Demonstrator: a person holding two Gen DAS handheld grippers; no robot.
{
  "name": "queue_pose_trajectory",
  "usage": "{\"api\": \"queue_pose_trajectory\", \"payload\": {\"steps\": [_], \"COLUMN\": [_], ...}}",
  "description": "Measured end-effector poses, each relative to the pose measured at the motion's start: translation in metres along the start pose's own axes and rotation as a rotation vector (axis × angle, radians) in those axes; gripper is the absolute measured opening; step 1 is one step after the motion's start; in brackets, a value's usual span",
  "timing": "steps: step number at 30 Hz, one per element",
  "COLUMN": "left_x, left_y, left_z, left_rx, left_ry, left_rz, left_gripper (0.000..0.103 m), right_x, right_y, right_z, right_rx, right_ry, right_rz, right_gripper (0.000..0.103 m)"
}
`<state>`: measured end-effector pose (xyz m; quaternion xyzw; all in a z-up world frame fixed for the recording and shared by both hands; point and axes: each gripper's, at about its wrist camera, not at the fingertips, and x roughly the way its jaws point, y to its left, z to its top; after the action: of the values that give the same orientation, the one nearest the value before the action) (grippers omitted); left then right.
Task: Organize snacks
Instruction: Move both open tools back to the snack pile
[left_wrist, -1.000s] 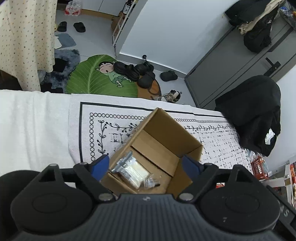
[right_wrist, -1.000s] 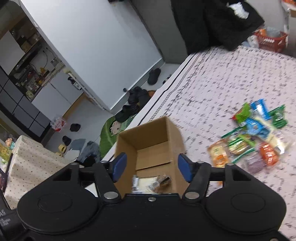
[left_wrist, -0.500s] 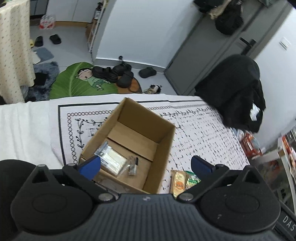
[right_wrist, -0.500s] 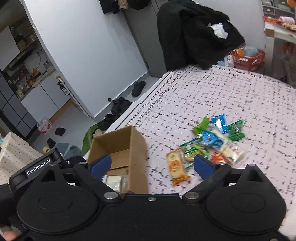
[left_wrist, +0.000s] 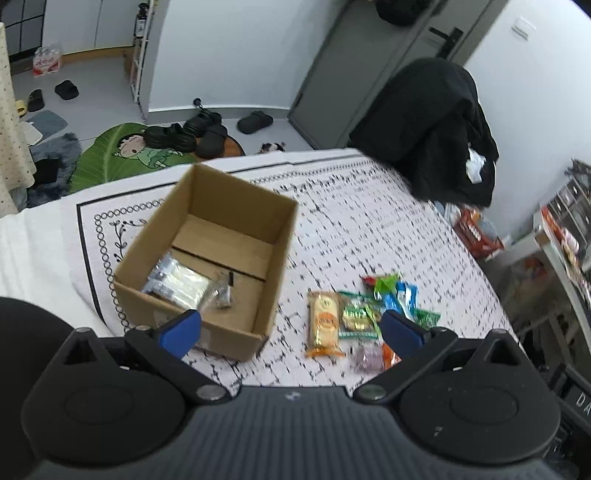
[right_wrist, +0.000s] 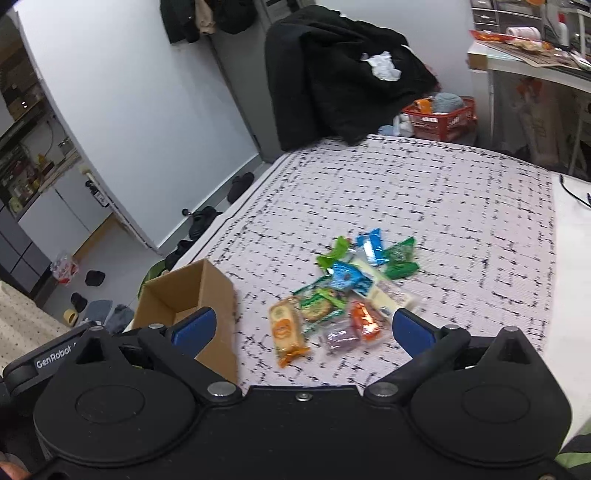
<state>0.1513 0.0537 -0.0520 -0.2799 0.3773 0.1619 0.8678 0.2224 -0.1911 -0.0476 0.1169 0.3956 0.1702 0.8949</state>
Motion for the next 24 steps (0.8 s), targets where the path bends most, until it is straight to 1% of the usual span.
{"api": "queue_pose_trajectory", "payload": {"steps": [5,9,18,21,24], "left_x": [0.002,0.003,0.013,0.02,0.032], "left_y": [-0.012,-0.024,-0.042,-0.04,-0.036], "left_z": [-0.012,-0.022,-0.041,-0.047,-0.051], "left_rx": [0.029,0.06,0.091,0.067,0.023], "left_ry": [0.034,0.04,0.051,0.058,0.083], "left_rz": [0.002,-0.002,-0.025,-0.05,-0.065], "left_gripper": [0.103,0.103,0.103,0.102,0.101], "right_x": [-0.005,-0.007,0.001,0.005,0.011], "right_y": [-0.02,-0.035,-0.066,-0.076,-0.086], "right_z": [-0.003,-0.008,-0.022,-0.024,-0.025], "right_rx": [0.028,0.055,0.116,0.17,0.23], "right_ry": [-0.003,-0.001,0.017,0.033,0.044], "right_rz": [0.002,-0.001,-0.009,-0.022,-0.033], "right_gripper": [0.103,0.103,0.103,0.103,0.101]}}
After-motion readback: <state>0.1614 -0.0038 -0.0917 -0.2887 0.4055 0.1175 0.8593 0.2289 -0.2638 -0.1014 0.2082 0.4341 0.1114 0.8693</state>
